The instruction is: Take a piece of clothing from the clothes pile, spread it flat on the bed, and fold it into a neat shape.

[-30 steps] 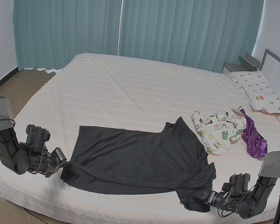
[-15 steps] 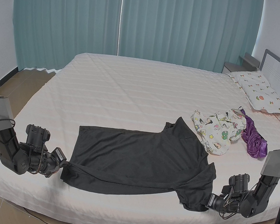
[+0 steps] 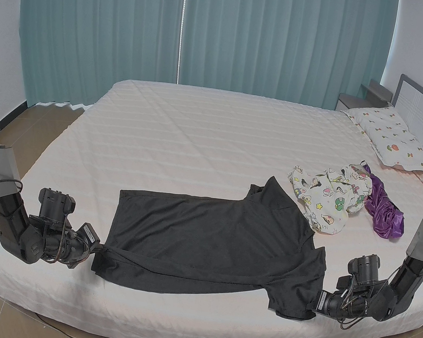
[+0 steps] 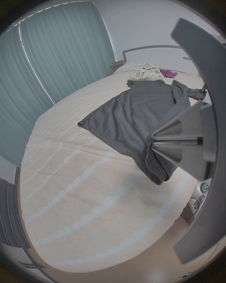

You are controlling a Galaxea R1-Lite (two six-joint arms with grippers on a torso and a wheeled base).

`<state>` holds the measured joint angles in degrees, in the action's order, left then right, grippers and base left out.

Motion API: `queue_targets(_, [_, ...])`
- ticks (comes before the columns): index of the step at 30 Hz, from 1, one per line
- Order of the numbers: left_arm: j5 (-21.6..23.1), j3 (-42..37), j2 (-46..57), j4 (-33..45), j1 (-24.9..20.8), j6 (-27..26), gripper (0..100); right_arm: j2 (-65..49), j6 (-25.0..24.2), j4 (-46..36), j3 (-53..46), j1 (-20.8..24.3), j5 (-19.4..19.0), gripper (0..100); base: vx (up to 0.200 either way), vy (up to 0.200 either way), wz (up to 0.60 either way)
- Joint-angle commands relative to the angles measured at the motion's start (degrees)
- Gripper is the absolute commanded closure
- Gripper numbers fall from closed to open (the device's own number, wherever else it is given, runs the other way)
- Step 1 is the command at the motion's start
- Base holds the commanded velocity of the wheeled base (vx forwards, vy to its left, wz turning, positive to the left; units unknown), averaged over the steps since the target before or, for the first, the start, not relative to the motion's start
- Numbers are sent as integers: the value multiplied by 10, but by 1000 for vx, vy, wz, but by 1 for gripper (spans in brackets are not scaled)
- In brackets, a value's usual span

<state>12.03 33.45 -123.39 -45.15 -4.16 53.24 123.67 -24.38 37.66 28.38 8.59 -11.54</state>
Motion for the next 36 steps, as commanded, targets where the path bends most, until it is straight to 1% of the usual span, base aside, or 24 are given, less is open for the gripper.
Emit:
queue_targets(1, [-5,-18,17,-1,0,-2,100,-91,0,-75,27,2,0,100,0,0,0])
queue_targets(4, [-7,-40,60,0,-1,-3,100,-117,-2,-74,-7,-7,2,100,0,0,0])
queue_targets(8, [-17,-63,115,1,-5,-9,100,-168,-8,-73,-33,-31,-1,100,0,0,0])
queue_targets(10, [-20,-65,132,4,-5,-23,100,-207,-9,-74,-46,-41,-4,100,0,0,0])
queue_targets(13, [-23,-74,137,2,-5,-46,100,-249,-15,-76,-66,-45,-6,100,0,0,0])
queue_targets(14, [-23,-85,141,0,-5,-60,100,-265,-28,-75,-72,-46,-7,100,0,0,0])
queue_targets(16, [-23,-98,153,-1,-5,-67,100,-279,-51,-73,-71,-49,-7,100,0,0,0])
queue_targets(19, [-22,-116,189,2,-4,-64,100,-300,-81,-74,-72,-52,-8,100,0,0,0])
queue_targets(20, [-22,-123,201,1,-4,-64,100,-309,-84,-77,-73,-52,-8,100,0,0,0])
queue_targets(22, [-23,-130,211,-1,-4,-65,100,-317,-84,-80,-75,-52,-8,100,0,0,0])
queue_targets(24, [-21,-145,254,0,-4,-63,100,-342,-80,-83,-97,-51,-8,100,0,0,0])
queue_targets(27, [-17,-159,288,2,-4,-63,100,-348,-67,-83,-126,-53,-6,100,0,0,0])
queue_targets(31, [-19,-168,289,6,-4,-65,100,-354,-62,-81,-145,-62,-7,100,0,0,0])
queue_targets(32, [-19,-183,287,5,-4,-67,100,-362,-62,-80,-152,-65,-7,100,0,0,0])
queue_targets(35, [-18,-197,287,5,-4,-69,100,-372,-62,-83,-155,-65,-7,100,0,0,0])
queue_targets(36, [-17,-212,286,6,-4,-81,100,-382,-62,-84,-155,-65,-7,100,0,0,0])
